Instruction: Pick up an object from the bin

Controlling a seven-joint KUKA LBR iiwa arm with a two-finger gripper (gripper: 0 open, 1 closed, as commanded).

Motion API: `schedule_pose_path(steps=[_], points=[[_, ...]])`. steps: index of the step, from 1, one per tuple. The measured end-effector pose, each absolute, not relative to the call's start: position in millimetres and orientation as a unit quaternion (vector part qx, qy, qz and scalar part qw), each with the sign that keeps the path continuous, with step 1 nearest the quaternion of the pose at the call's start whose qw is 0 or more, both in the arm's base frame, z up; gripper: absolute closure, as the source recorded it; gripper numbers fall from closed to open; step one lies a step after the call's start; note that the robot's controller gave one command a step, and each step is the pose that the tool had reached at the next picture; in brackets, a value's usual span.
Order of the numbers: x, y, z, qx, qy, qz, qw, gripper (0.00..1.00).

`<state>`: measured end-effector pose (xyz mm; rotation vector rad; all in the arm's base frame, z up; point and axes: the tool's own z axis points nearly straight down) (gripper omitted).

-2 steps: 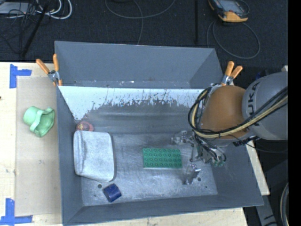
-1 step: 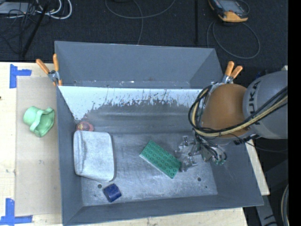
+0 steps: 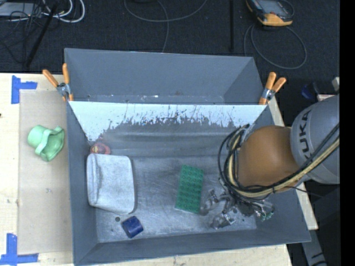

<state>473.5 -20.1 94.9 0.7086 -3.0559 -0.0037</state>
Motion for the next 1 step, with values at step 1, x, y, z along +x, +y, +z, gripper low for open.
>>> schedule_pose_path(steps=[1], points=[[479.5,-19.7,97.2,0.226,-0.974,0.001,-0.009,0.00]])
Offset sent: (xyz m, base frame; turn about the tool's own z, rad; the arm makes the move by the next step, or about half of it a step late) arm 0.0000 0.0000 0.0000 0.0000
